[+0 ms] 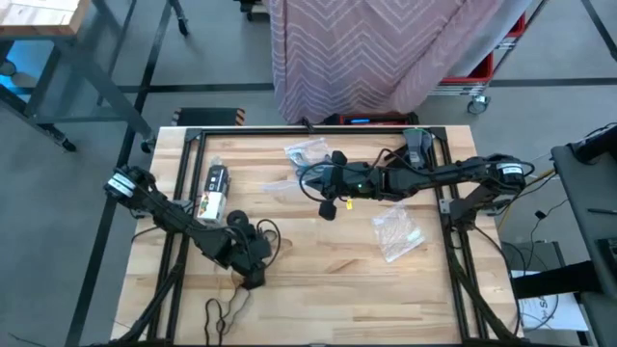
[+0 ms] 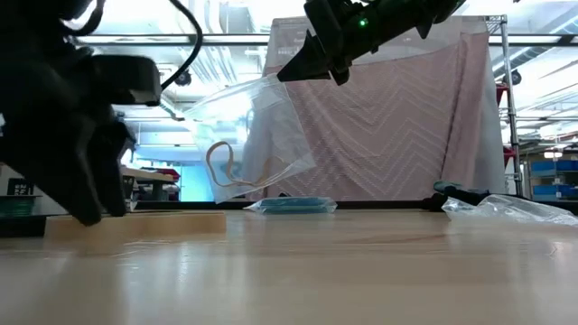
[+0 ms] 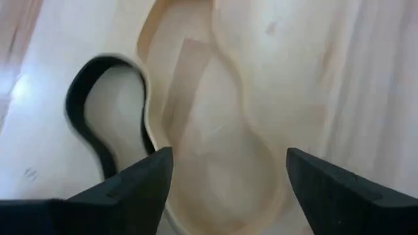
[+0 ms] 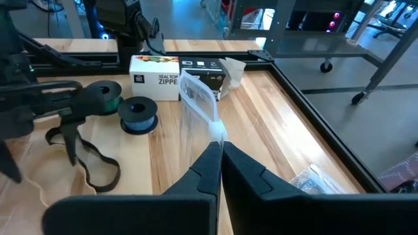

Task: Sort rubber bands
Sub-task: Put the brown rubberband into the transparent zip bag

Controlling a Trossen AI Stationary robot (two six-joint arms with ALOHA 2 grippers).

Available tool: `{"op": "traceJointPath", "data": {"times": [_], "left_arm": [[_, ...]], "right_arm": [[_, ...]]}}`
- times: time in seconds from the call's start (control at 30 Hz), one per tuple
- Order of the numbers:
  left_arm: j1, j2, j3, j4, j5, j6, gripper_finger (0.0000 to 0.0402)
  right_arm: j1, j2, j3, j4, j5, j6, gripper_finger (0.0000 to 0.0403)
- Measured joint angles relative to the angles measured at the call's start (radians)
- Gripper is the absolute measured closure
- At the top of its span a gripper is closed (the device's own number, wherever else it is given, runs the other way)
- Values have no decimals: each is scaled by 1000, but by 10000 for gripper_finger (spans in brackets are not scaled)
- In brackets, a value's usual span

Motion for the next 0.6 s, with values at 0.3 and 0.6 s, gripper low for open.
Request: {"op": "traceJointPath", "data": {"times": [0.3,0.6], "left_arm": [[8,0,-3,-19,-17,-21,100],[19,-1,1,-19,6,-34,57]], "right_arm": [[0,0,0,-2,0,2,403],[0,0,0,-2,0,3,403]]}}
